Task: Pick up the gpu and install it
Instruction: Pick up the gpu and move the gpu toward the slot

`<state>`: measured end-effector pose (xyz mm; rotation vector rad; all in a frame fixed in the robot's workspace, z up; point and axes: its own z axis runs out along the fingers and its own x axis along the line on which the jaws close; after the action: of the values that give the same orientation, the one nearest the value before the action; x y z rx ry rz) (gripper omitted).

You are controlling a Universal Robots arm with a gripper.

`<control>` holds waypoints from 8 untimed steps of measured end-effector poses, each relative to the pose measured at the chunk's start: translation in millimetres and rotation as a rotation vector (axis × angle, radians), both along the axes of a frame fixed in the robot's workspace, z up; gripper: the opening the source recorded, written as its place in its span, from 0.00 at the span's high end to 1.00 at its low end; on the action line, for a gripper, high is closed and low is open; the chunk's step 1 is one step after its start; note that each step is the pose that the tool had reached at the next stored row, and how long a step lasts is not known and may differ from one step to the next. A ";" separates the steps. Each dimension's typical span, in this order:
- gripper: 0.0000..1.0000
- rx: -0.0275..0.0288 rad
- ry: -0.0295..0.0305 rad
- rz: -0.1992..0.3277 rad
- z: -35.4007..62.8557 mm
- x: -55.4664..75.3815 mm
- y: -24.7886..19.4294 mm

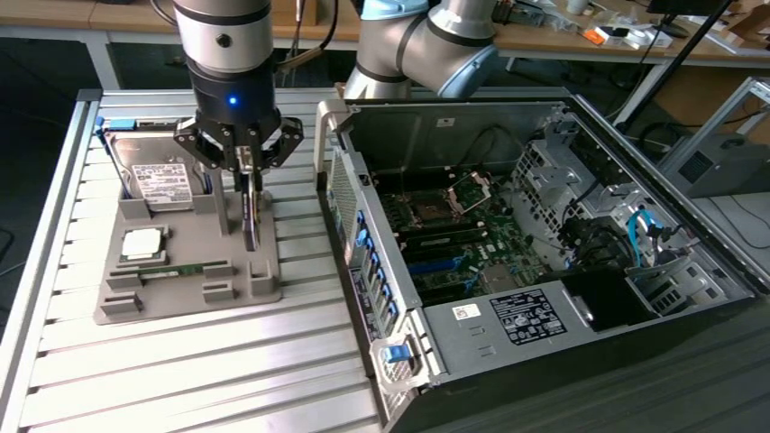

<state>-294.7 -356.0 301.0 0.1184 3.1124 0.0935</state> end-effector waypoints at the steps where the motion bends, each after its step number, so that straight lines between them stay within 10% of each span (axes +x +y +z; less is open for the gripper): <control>1: 0.73 0.0000 -0.0001 0.000 0.1 0.0 0.0; 8: 0.73 0.0000 0.0000 0.000 1.8 0.0 0.0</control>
<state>-294.7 -356.0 302.7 0.1184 3.1124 0.0935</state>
